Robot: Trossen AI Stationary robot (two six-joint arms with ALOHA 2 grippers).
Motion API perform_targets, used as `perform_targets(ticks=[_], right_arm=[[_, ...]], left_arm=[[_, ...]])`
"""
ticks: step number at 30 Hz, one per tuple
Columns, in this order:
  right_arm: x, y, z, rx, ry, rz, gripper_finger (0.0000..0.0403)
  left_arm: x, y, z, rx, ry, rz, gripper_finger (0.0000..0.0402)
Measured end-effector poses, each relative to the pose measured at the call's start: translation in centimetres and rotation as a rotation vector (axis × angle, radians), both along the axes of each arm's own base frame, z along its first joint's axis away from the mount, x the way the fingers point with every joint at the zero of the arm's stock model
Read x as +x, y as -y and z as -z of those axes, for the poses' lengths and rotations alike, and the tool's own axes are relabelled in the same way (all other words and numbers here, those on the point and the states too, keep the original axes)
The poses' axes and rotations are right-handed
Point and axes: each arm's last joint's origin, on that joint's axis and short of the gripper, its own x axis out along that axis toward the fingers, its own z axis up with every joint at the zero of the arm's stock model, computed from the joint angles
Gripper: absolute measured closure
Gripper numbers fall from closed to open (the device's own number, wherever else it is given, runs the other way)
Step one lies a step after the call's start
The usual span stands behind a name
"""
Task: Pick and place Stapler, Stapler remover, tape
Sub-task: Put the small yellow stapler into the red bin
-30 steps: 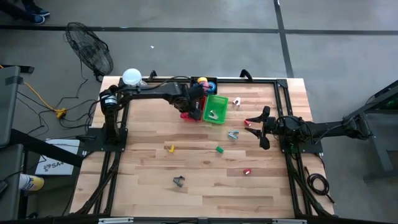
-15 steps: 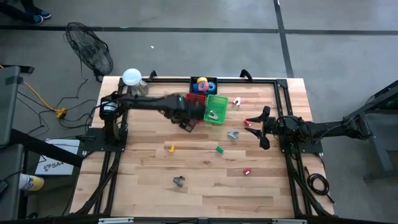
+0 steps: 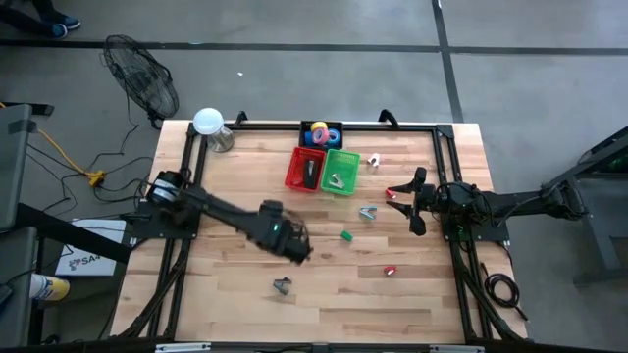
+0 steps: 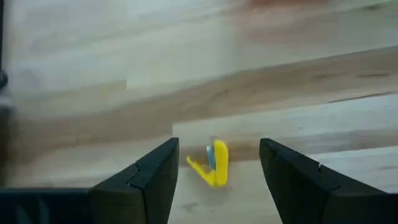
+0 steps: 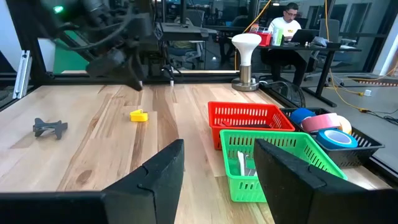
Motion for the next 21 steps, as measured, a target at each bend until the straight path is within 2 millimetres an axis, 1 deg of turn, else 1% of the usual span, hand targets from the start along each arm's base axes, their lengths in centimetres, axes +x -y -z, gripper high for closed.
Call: perform_targets(ticks=[4, 8, 16, 21], right_arm=[[0.0, 0.0, 0.0, 0.000, 0.000, 0.000, 0.0217], [0.0, 0.0, 0.0, 0.000, 0.000, 0.000, 0.0217], [0.0, 0.0, 0.0, 0.000, 0.000, 0.000, 0.0217], [0.0, 0.0, 0.0, 0.000, -0.001, 0.000, 0.0217]], left_arm=[[-1.0, 2.1, 1.2, 0.036, 0.087, -0.069, 0.0186], [-1.6, 3.3, 2.6, 0.026, 0.159, -0.097, 0.0186], [-1.7, 3.4, 5.9, -0.035, 0.254, -0.109, 0.0186], [-2.2, 3.3, 6.7, -0.057, 0.239, -0.143, 0.0186]])
